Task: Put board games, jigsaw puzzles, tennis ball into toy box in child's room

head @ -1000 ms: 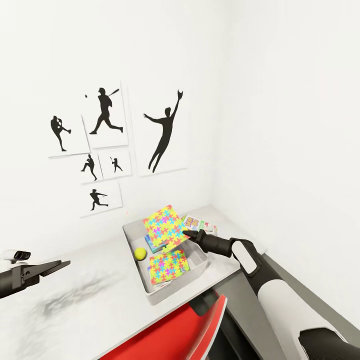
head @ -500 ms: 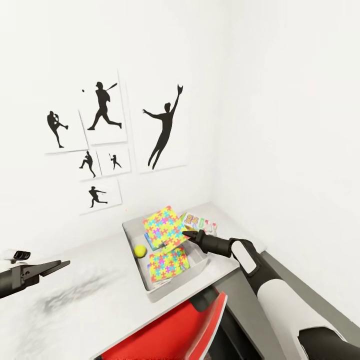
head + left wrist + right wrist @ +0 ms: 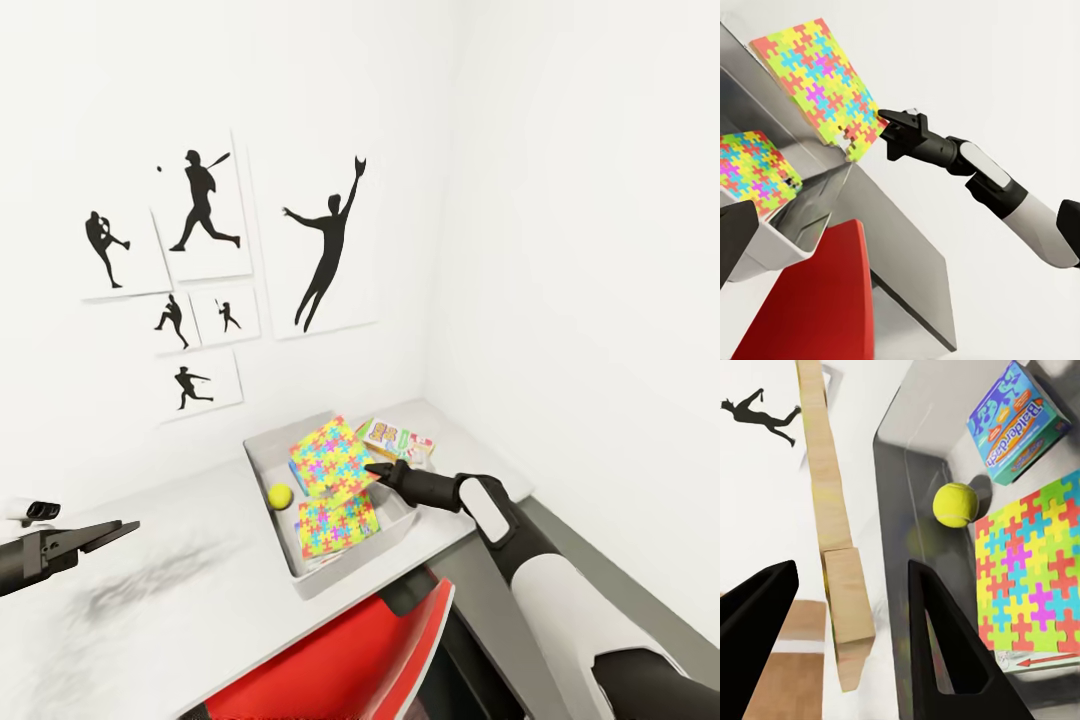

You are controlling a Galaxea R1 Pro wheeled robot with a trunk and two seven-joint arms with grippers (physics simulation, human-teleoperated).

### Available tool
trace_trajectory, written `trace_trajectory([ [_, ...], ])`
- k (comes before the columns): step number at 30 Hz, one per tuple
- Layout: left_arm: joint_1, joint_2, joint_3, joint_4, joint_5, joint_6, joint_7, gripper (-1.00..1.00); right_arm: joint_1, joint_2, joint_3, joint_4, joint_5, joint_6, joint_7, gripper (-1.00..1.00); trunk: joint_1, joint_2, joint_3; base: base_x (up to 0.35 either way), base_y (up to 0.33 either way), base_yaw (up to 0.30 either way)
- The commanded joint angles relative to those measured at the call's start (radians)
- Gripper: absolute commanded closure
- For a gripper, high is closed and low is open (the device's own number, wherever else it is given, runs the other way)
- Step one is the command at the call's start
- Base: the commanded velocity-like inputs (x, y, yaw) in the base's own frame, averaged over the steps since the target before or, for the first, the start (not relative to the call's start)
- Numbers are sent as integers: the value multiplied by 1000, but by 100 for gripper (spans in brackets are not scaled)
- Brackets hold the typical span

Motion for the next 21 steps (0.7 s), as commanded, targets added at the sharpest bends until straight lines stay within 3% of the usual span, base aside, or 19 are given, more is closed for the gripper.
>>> trace_trajectory([
  [1,-1,0,0,0,-1,11,-4,-100,-1,1,0,0,1,3,2,100,1,-2,-4,0,0,0],
  [21,-1,0,0,0,-1,11,-4,-100,-5,13,5,-3,3,3,1,100,1,-2,-37,0,0,0],
])
